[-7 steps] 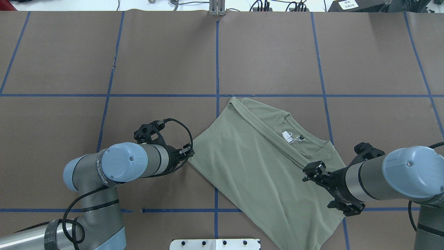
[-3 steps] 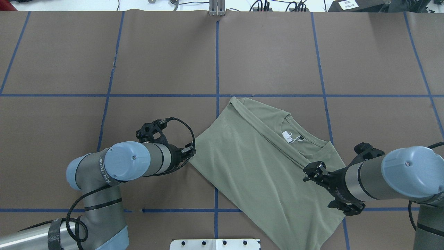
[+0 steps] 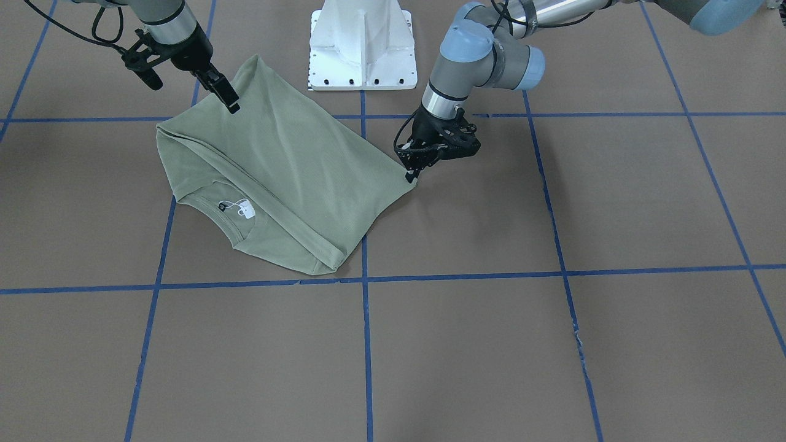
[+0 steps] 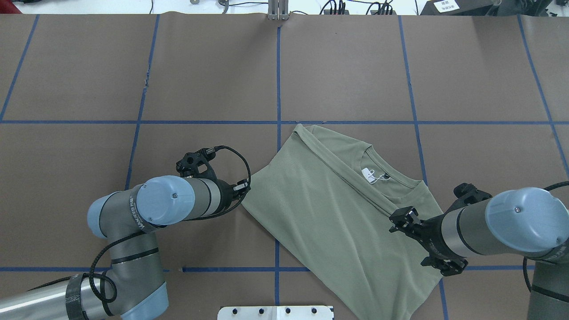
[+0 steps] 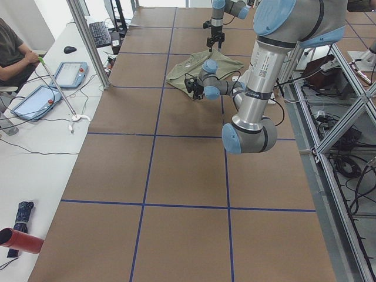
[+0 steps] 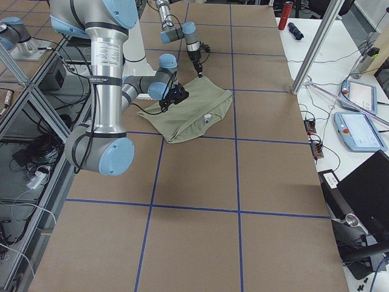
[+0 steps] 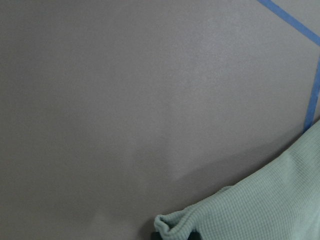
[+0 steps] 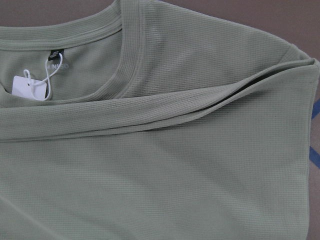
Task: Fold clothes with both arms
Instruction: 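Drag the shirt edge away from the robot with the left gripper, straightening it, then move the right gripper onto the shirt's folded side edge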
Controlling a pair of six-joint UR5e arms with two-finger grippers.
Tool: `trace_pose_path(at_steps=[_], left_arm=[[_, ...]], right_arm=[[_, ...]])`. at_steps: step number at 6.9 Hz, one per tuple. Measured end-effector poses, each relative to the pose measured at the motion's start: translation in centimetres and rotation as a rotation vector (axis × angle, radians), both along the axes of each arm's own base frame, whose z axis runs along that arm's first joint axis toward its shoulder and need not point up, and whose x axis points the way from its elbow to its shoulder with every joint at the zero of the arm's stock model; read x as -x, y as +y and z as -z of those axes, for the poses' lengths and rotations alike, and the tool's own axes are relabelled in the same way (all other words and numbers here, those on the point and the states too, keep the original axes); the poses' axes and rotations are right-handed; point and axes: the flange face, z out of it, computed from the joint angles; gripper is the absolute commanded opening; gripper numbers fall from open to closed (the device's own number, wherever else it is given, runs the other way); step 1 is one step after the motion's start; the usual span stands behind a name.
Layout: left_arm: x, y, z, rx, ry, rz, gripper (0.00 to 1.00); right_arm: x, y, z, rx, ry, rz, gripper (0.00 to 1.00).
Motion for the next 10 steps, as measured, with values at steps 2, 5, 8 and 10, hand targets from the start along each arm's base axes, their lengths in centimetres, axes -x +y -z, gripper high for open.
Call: trace_pose_path(at_steps=[2, 5, 8, 10], left_arm=[[4.0, -7.6, 0.0, -0.114, -0.062, 0.056, 0.00], [3.5, -23.7, 0.7, -0.189, -0.098, 0.184, 0.00], [2.8, -31.0, -1.0, -0.217, -0.059, 0.225, 0.55], [5.0, -28.3, 0.0, -0.233, 0.038, 0.147, 0.57]], right_arm=[[-0.1, 0.0, 0.3, -0.002, -0.006, 0.000, 1.00], [-1.1, -1.7, 0.8, -0.006, -0.019, -0.040, 1.00], [-0.8, -4.6, 4.2, -0.046, -0.087, -0.100, 1.00], [1.9, -7.7, 6.0, -0.105, -0.105, -0.098, 1.00]])
